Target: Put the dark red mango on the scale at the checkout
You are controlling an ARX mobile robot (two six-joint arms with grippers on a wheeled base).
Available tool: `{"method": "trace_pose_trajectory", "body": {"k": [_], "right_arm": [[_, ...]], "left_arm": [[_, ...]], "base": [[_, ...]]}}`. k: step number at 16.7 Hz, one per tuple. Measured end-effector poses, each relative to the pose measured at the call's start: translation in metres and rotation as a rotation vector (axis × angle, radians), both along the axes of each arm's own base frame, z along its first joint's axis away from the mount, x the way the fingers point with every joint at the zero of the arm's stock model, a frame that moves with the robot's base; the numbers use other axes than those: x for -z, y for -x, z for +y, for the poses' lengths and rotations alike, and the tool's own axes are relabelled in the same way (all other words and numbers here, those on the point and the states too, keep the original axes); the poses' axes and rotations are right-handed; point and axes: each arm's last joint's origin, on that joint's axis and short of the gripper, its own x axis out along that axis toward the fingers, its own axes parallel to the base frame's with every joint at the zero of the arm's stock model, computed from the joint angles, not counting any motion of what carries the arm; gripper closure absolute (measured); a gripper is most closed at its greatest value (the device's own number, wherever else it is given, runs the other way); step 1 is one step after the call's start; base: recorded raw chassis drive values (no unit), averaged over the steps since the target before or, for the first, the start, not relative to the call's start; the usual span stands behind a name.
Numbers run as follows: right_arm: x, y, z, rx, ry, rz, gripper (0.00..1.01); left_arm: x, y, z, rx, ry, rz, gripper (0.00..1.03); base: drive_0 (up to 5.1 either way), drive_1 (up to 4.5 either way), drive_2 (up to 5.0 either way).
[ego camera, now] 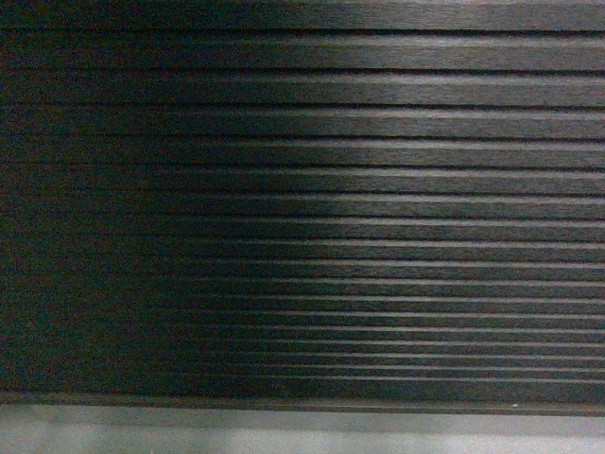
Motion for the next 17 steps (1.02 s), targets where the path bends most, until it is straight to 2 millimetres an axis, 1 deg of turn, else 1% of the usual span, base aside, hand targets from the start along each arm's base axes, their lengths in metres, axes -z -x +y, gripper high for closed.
{"method": "trace_pose_trajectory", "body": {"k": [17], "right_arm": [[0.0,0.0,0.0,0.0,0.0,0.0,0.03]], "left_arm": [[0.0,0.0,0.0,0.0,0.0,0.0,0.05]], "base": [[0.0,0.0,0.0]]}}
